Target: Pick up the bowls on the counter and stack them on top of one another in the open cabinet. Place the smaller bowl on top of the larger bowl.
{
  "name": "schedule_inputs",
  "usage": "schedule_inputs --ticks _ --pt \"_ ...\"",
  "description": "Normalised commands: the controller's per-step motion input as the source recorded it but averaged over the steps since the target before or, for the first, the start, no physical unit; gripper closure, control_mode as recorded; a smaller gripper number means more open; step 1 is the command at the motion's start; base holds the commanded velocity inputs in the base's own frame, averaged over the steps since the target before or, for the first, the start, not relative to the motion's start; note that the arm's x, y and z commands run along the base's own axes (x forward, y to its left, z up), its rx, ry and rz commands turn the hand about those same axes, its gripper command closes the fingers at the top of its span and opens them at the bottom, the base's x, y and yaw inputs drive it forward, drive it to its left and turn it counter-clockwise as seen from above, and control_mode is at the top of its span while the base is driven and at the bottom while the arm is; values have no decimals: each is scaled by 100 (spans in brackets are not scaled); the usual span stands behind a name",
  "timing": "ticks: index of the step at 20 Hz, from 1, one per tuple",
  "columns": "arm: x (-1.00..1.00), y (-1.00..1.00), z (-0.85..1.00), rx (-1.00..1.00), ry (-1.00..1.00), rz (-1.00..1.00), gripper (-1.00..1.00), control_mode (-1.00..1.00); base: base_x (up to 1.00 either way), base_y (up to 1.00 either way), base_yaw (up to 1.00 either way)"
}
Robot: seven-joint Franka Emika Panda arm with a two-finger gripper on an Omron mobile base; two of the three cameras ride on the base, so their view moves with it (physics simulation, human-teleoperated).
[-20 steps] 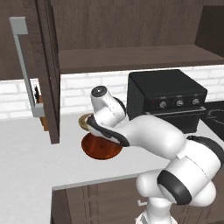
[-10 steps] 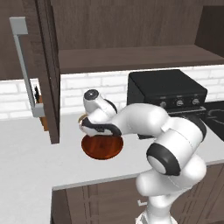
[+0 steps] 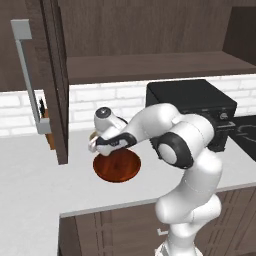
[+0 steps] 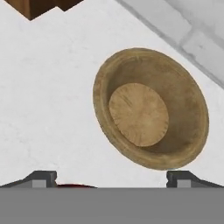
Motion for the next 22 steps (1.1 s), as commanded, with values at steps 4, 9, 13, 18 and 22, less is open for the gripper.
schedule_inputs --ticks 4,9,13,18,22 --pt "40 36 -14 0 12 0 -100 -100 0 0 0" --pt "52 13 -24 -5 3 0 -100 -100 0 0 0" --pt "49 4 -27 -7 0 0 -100 -100 0 0 0" --pt "25 1 -41 -8 4 0 -100 -100 0 0 0" --pt "11 0 -23 -4 4 0 -100 -100 0 0 0"
